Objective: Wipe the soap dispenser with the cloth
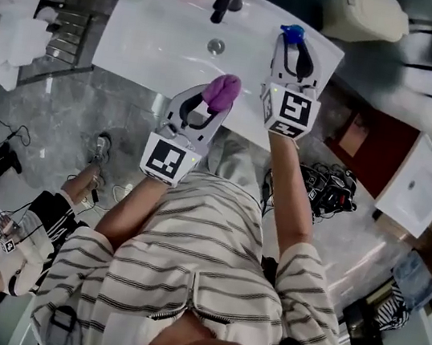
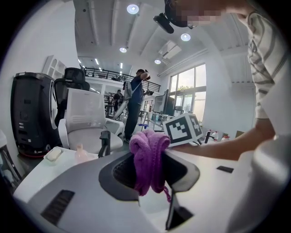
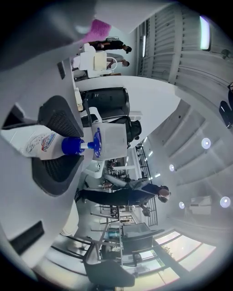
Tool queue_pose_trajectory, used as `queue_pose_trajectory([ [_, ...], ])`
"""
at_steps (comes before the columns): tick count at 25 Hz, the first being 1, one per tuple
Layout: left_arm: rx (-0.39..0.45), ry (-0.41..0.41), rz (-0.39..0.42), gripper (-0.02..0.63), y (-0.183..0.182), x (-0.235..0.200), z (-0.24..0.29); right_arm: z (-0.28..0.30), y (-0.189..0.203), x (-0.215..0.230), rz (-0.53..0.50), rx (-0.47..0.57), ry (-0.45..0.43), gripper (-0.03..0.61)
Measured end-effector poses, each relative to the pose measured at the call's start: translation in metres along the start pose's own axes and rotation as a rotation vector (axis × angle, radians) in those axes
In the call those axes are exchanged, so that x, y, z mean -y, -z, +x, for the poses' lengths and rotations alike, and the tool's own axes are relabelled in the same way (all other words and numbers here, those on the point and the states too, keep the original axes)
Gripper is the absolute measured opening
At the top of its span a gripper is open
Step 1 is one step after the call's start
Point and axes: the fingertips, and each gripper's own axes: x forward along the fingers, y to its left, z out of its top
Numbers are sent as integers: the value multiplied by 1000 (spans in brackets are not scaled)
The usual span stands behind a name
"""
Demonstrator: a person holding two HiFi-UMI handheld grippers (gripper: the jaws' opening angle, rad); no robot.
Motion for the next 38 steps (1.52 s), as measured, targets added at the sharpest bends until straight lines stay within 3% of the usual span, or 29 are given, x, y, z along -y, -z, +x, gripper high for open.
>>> queue_pose_trajectory([
  [11,-6,34,-46,133,9,-1,13,49,40,9,-29,-43,-14,135],
  [16,-22,30,-42,133,15,-4,14,55,41,9,-47,-45,-12,84],
  [19,-24,26,-54,133,16,-5,15,53,43,13,-39,-45,-3,87],
  [28,-14,19,-43,133,11,-3,15,47,49,18,-8,-64,-14,179],
  [31,-12,22,-48,133,10,2,14,44,52,17,24,-83,-44,193],
  [35,-10,23,-64,135,9,5,11,48,60,20,205,-121,-103,209],
  [38,-5,16,-81,135,12,6,8,51,69,13,162,-148,-175,279],
])
